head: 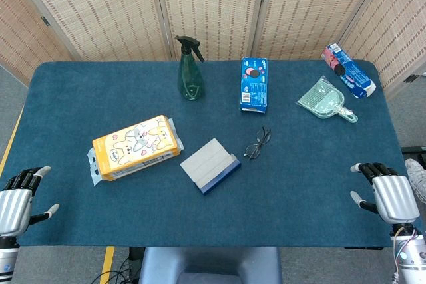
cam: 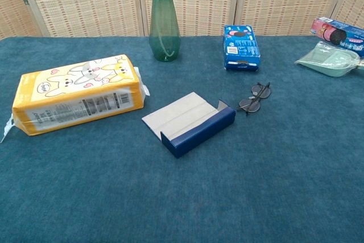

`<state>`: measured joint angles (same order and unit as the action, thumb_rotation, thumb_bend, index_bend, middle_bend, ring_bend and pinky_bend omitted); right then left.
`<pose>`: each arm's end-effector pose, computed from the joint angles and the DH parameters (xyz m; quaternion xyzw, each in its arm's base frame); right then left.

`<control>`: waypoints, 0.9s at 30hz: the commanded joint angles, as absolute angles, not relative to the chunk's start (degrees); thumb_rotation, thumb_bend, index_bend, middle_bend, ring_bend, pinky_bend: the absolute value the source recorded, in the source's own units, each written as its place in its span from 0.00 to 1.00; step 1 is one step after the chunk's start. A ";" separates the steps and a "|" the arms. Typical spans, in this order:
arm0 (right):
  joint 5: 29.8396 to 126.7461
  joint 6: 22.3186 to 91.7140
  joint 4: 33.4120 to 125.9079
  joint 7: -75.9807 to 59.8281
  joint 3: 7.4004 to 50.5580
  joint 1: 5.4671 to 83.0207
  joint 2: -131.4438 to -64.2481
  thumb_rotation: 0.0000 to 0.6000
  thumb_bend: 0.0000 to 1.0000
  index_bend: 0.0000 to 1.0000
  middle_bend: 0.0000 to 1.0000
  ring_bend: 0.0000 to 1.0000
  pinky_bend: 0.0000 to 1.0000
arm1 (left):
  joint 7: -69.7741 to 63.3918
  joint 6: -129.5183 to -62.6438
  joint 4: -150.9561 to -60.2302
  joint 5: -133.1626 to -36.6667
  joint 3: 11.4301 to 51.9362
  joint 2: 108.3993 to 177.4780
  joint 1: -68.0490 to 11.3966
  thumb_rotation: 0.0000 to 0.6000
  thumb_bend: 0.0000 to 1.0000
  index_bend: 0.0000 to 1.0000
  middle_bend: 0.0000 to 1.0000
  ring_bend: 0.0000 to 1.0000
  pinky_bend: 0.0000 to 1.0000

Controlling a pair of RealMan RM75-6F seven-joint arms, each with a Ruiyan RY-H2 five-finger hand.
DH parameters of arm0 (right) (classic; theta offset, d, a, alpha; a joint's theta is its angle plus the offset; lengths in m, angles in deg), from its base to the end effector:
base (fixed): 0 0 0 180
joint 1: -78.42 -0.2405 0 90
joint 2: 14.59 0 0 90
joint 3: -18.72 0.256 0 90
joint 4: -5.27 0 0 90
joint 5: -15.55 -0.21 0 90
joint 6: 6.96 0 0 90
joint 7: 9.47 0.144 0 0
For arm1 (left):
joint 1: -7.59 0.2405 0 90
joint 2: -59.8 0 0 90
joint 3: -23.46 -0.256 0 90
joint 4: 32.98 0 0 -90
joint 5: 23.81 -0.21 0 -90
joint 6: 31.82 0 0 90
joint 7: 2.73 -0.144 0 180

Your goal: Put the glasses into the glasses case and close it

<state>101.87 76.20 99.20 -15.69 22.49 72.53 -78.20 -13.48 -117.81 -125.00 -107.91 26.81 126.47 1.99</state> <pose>-0.3024 -0.1893 0.1567 0.6206 -0.3584 0.3652 0.5942 -0.3086 0.1865 0.1502 -0.6093 -0.3406 -0.3491 0.6252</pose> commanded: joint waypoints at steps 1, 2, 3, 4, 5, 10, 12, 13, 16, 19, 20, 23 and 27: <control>102.16 75.17 99.38 -16.15 22.50 71.77 -78.19 1.00 0.21 0.34 0.39 0.35 0.43 | -13.46 -117.75 -125.18 -107.90 26.82 126.42 1.97 1.00 0.19 0.21 0.24 0.20 0.28; 102.28 74.65 99.54 -16.30 22.52 71.40 -78.12 1.00 0.21 0.34 0.39 0.35 0.43 | -13.57 -117.82 -125.22 -107.88 26.88 126.44 1.97 1.00 0.19 0.21 0.24 0.20 0.28; 102.47 74.10 99.70 -16.42 22.54 70.97 -78.06 1.00 0.21 0.34 0.39 0.35 0.43 | -13.69 -117.93 -125.25 -107.90 26.94 126.49 1.97 1.00 0.19 0.21 0.24 0.20 0.28; 102.79 73.33 99.89 -16.58 22.59 70.31 -78.00 1.00 0.21 0.34 0.39 0.35 0.43 | -13.72 -118.07 -125.29 -107.94 26.98 126.57 1.99 1.00 0.19 0.21 0.24 0.20 0.28; 102.99 72.70 100.00 -16.74 22.67 69.77 -78.00 1.00 0.21 0.34 0.39 0.35 0.43 | -13.71 -118.12 -125.34 -107.96 27.02 126.60 1.98 1.00 0.19 0.21 0.24 0.20 0.28; 103.82 69.22 101.19 -18.96 23.46 66.45 -78.28 1.00 0.22 0.34 0.46 0.42 0.43 | -13.54 -118.27 -125.49 -107.85 27.24 126.72 1.95 1.00 0.19 0.21 0.24 0.20 0.28; 104.30 67.95 101.61 -19.68 23.68 65.18 -78.58 1.00 0.24 0.34 0.53 0.51 0.50 | -13.45 -118.45 -125.55 -107.92 27.31 126.79 1.98 1.00 0.19 0.21 0.24 0.20 0.28; 104.84 66.95 101.84 -19.94 23.77 64.18 -78.86 1.00 0.26 0.34 0.56 0.55 0.54 | -13.49 -118.52 -125.52 -107.99 27.32 126.79 1.98 1.00 0.19 0.21 0.24 0.20 0.28; 106.51 63.34 102.12 -20.20 23.69 61.08 -79.77 1.00 0.29 0.34 0.66 0.68 0.66 | -13.45 -118.34 -125.57 -108.05 27.31 126.72 1.86 1.00 0.19 0.21 0.24 0.20 0.28; 108.66 59.06 102.23 -20.48 23.34 57.48 -80.93 1.00 0.31 0.34 0.73 0.75 0.70 | -13.43 -118.46 -125.78 -108.23 27.29 126.58 1.88 1.00 0.19 0.21 0.24 0.20 0.28; 108.99 57.67 102.37 -20.39 23.36 56.36 -81.32 1.00 0.33 0.33 0.76 0.78 0.73 | -13.42 -118.59 -125.86 -108.29 27.29 126.54 1.92 1.00 0.19 0.21 0.24 0.20 0.28; 109.28 53.11 102.49 -19.47 23.74 52.58 -83.13 1.00 0.39 0.32 0.89 0.92 0.83 | -13.44 -119.01 -126.04 -108.38 27.24 126.49 2.16 1.00 0.19 0.21 0.24 0.20 0.28; 108.99 48.55 101.67 -18.26 24.16 48.62 -86.07 1.00 0.45 0.32 1.00 1.00 0.93 | -13.56 -119.39 -126.31 -108.46 27.01 126.29 2.54 1.00 0.19 0.21 0.24 0.20 0.28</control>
